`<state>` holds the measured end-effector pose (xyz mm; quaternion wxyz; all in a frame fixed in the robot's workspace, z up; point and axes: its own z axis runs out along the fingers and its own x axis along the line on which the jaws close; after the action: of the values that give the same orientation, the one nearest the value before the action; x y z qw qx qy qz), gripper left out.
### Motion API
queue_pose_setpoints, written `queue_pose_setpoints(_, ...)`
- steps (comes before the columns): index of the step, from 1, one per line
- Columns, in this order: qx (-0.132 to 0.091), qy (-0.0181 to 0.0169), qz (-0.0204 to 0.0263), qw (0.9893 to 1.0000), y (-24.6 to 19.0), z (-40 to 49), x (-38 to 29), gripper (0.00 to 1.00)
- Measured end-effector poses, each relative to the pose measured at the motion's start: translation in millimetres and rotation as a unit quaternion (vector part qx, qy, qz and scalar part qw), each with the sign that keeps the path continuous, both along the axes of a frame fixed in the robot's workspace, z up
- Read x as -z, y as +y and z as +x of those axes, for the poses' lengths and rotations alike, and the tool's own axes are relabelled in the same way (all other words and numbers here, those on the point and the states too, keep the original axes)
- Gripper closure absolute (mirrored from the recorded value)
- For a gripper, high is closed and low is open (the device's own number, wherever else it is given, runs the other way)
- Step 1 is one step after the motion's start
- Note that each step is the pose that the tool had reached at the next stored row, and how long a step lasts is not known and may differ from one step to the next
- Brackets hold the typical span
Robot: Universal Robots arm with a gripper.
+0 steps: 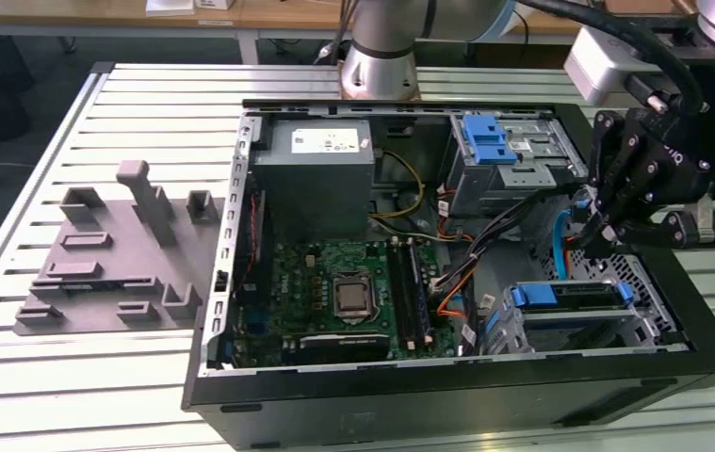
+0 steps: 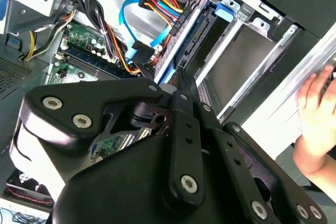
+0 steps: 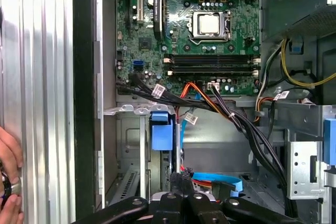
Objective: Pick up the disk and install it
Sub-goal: 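Insert the first disk wire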
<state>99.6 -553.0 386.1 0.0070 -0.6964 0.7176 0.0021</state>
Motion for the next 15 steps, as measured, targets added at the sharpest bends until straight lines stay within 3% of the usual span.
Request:
queue_pose_setpoints(4,0.000,0.0000,0.0075,1.0000,0.0,1.9,1.8,0.89)
queue_pose_setpoints(15,0.000,0.0001,0.0076,1.0000,0.0,11.7,7.7,0.89)
